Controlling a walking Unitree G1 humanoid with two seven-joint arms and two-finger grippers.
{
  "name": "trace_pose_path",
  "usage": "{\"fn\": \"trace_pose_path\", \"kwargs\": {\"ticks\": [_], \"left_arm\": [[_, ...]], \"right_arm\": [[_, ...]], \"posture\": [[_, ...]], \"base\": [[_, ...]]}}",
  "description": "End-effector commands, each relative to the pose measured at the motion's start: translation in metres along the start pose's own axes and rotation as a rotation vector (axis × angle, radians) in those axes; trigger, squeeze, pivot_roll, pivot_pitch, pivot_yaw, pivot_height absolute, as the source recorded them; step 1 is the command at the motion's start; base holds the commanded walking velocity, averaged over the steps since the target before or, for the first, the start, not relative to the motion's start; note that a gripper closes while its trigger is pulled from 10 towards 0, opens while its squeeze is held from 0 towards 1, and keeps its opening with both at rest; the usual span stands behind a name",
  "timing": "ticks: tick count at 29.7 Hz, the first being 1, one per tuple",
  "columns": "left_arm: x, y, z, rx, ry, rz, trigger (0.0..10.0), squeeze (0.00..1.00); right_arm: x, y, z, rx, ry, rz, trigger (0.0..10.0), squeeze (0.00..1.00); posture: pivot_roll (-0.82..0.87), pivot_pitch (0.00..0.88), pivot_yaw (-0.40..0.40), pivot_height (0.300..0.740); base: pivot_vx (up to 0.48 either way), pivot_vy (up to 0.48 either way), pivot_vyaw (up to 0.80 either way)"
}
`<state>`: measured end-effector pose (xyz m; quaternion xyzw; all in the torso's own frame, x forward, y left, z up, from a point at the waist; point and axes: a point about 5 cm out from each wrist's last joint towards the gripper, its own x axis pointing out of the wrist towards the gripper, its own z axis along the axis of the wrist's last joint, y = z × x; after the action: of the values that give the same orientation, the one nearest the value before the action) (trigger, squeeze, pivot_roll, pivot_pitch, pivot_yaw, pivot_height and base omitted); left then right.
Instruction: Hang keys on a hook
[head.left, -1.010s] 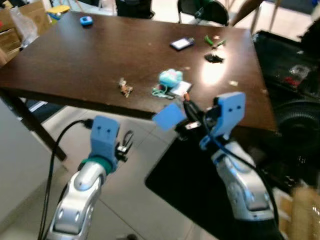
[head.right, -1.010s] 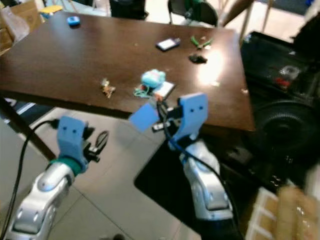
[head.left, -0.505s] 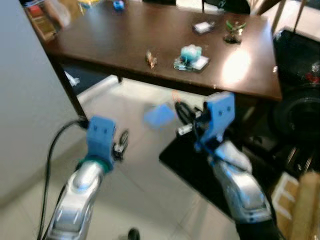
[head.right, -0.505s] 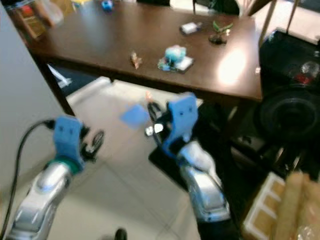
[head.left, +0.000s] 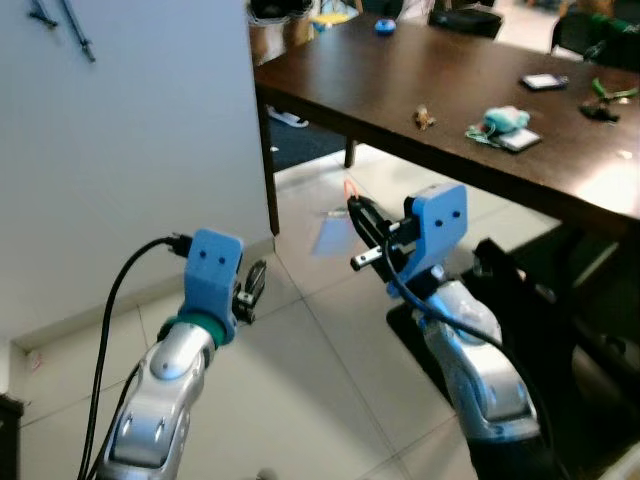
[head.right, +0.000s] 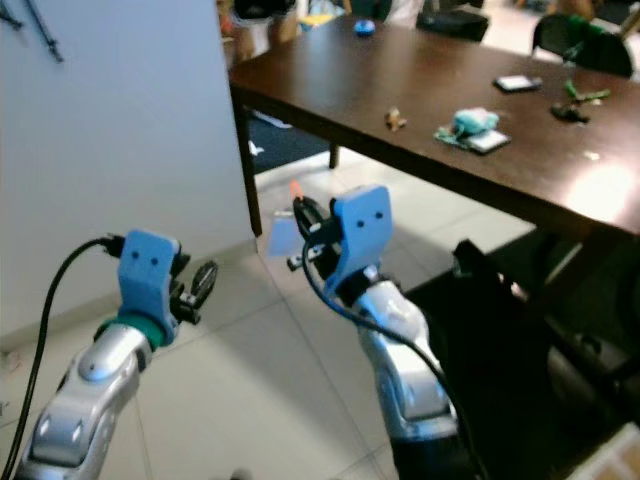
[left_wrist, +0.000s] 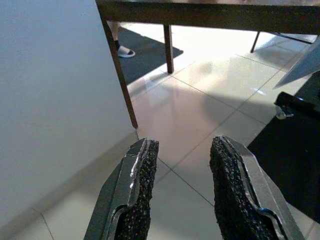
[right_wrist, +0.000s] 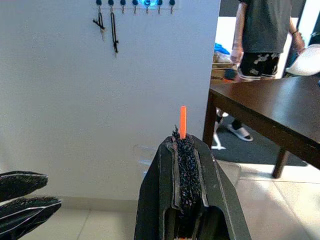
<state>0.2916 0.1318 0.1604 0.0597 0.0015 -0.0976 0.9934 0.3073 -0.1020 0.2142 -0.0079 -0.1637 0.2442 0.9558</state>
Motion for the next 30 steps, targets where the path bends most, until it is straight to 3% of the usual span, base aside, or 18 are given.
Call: {"fn": "trace_pose_path", "kwargs": {"ticks": [1,28,30], "left_arm": [[-0.0007,0.0013,-0.0047,0.004,0.027,0.004,10.0,0.00],[0.0000,0.0010,-0.0008,0.028,-0.007,0.014,10.0,0.00],[0.0003,0.0006,-0.0008,0.038,-0.008,0.016,10.0,0.00]], "right_arm": [[0.0002,0.0015,-0.0014,-0.009,0.002,0.003,10.0,0.00],[0.0005,0.0027,-0.0026,-0.009,-0.004,0.008,10.0,0.00],[0.0007,0.0021,-0.0023,0.003,-0.009,0.000,10.0,0.00]], "posture": [[-0.06,0.096,0.056,0.740],[-0.05,0.103,0.054,0.740],[-0.05,0.103,0.054,0.740]], "base": [[0.000,0.000,0.79],[0.000,0.000,0.79],[0.368,0.000,0.00]]}}
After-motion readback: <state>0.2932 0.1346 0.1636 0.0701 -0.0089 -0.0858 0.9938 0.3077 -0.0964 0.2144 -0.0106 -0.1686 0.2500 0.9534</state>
